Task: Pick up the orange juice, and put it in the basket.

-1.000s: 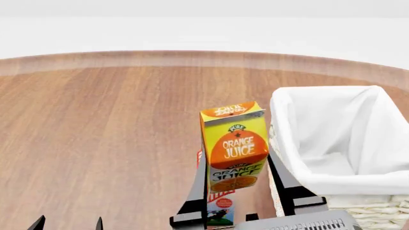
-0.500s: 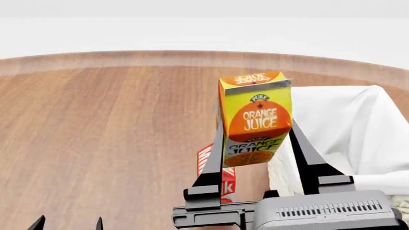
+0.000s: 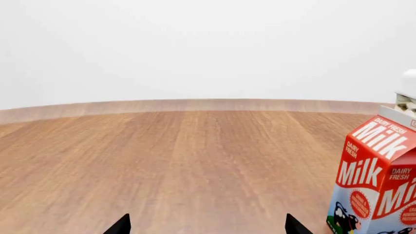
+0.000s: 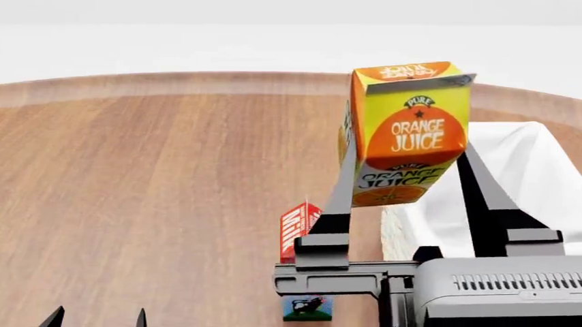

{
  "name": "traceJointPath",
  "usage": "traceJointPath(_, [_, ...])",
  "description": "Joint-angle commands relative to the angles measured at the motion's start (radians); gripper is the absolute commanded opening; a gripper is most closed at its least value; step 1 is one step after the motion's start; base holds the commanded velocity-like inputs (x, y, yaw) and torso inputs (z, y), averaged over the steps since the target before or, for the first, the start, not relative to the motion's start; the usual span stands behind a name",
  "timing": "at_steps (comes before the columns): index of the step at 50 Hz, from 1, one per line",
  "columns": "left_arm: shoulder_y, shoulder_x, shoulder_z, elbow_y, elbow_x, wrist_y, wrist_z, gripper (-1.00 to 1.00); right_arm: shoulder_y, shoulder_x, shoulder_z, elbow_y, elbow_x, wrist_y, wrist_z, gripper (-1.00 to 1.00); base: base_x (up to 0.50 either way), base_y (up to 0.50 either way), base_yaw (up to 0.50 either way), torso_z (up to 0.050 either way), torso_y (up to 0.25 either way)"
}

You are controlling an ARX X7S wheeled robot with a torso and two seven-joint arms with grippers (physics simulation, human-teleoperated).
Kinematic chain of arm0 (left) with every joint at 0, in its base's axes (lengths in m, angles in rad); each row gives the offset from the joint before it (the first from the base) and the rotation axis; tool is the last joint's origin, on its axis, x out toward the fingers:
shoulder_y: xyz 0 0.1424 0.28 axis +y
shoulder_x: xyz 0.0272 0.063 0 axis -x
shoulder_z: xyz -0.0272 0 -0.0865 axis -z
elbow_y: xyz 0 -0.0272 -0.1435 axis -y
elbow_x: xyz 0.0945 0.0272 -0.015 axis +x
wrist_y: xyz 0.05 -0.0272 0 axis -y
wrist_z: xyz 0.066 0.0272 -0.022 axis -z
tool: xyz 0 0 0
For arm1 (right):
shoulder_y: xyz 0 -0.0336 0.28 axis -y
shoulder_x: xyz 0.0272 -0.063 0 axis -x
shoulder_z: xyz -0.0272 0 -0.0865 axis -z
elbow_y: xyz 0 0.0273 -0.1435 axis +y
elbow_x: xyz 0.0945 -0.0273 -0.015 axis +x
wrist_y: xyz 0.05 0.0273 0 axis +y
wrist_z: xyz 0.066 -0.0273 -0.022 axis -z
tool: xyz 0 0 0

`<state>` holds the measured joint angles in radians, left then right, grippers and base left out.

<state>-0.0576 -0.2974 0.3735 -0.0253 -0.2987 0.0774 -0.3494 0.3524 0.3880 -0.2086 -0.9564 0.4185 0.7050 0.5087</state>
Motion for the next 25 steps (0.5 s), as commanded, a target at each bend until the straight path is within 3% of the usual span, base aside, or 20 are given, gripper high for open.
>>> traceJointPath(1, [-0.001,-0.002,0.003,0.0,-0.002,0.001,-0.002,1.0,0.015,0.025,0.046,-0.017,-0.002,0.012,0.001,-1.0,0.0,0.0,0.0,0.0,0.0])
traceJointPath(25, [-0.002,-0.006,0.008,-0.001,-0.006,0.003,-0.007,1.0,-0.008,0.063,0.075,0.134,-0.048,-0.084,-0.015,-1.0,0.0,0.0,0.0,0.0,0.0])
